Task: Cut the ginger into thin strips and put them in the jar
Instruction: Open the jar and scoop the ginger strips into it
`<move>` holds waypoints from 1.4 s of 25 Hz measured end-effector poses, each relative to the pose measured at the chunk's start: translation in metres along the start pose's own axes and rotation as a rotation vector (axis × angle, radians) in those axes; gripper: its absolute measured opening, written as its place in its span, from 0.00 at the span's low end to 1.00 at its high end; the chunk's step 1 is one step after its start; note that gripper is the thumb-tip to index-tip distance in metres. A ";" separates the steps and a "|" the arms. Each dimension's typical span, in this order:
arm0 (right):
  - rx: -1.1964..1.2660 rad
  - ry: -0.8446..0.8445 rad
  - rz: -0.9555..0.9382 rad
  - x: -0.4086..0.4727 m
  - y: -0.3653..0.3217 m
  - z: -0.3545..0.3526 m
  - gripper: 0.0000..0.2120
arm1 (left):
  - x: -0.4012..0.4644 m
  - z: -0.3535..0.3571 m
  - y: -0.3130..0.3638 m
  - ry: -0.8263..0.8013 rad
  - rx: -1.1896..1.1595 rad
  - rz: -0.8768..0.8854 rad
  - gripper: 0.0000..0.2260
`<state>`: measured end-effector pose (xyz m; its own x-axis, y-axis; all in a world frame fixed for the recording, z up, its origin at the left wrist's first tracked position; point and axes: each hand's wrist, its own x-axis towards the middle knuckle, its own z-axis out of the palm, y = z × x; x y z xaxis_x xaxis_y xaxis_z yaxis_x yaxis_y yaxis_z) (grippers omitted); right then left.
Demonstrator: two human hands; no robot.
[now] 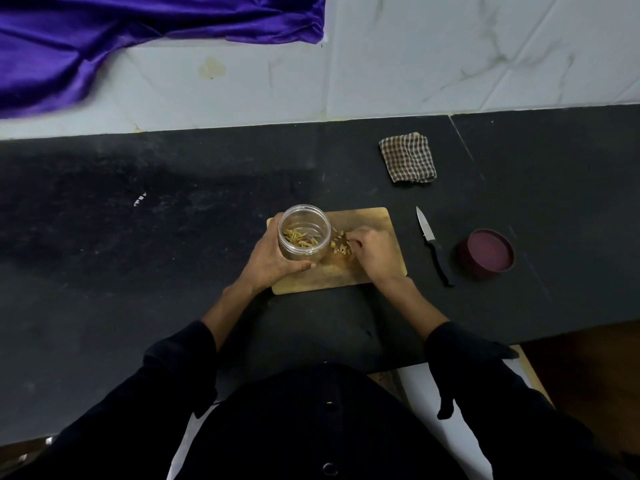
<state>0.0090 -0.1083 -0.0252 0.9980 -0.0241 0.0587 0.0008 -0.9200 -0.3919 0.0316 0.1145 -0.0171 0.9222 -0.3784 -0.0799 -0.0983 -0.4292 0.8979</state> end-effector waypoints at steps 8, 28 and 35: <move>1.265 0.027 0.670 0.005 0.000 -0.041 0.05 | 0.001 0.000 -0.001 -0.001 -0.020 0.002 0.41; 0.441 -0.089 0.086 0.026 -0.092 -0.056 0.10 | 0.000 -0.001 -0.001 -0.007 -0.008 0.002 0.39; 0.645 -0.056 0.134 0.027 -0.081 -0.050 0.11 | 0.000 0.000 0.001 -0.007 -0.003 0.013 0.40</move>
<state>0.0325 -0.0539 0.0544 0.9939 -0.0859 -0.0697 -0.1031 -0.4911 -0.8650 0.0311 0.1144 -0.0159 0.9184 -0.3894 -0.0707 -0.1094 -0.4216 0.9002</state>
